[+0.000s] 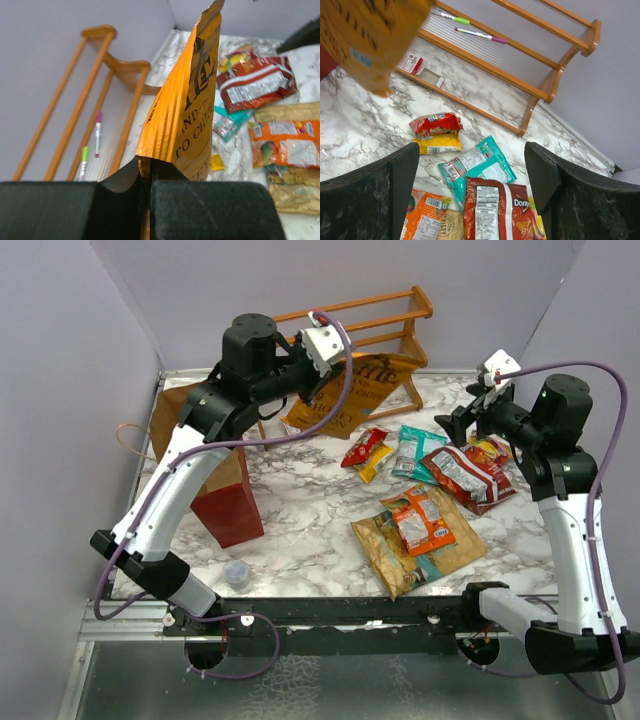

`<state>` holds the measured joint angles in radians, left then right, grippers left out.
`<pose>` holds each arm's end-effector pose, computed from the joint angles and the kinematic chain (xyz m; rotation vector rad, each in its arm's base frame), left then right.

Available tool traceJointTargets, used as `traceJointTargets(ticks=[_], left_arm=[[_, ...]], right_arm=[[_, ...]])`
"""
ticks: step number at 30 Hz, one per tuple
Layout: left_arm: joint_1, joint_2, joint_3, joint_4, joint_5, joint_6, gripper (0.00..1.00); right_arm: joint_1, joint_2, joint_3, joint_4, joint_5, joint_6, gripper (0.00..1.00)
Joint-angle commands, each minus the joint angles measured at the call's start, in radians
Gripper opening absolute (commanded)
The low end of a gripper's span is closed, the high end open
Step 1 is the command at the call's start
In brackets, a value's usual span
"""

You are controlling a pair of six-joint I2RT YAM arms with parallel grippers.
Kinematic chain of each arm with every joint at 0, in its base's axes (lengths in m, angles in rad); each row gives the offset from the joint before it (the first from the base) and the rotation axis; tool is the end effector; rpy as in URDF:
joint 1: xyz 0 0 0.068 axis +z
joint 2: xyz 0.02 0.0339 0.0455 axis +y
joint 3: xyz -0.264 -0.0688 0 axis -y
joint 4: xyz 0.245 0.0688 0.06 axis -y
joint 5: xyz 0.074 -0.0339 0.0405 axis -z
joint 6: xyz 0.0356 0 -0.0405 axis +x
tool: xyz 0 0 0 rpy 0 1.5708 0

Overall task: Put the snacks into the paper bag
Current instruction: Place the snack in the paper bag.

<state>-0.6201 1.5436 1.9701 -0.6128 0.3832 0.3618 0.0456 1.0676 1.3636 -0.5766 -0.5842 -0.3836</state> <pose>0.2496 -0.1946 0.5136 1.0734 1.4107 -0.5236 0.2081 0.0291 0.4449 -0.7680 1.6435 0.3005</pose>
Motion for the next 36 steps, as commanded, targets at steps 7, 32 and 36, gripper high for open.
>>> traceJointTargets(ticks=[7, 32, 36], left_arm=[[0.168, -0.147, 0.136, 0.130, -0.097, -0.223, 0.00], [0.517, -0.378, 0.002, 0.158, -0.386, -0.229, 0.00], [0.535, -0.404, -0.073, 0.185, -0.425, -0.195, 0.00]], right_arm=[[-0.073, -0.061, -0.147, 0.088, -0.057, 0.104, 0.95], [-0.089, -0.114, -0.343, 0.129, -0.093, 0.137, 0.95], [-0.089, -0.118, -0.349, 0.134, -0.104, 0.137, 0.95]])
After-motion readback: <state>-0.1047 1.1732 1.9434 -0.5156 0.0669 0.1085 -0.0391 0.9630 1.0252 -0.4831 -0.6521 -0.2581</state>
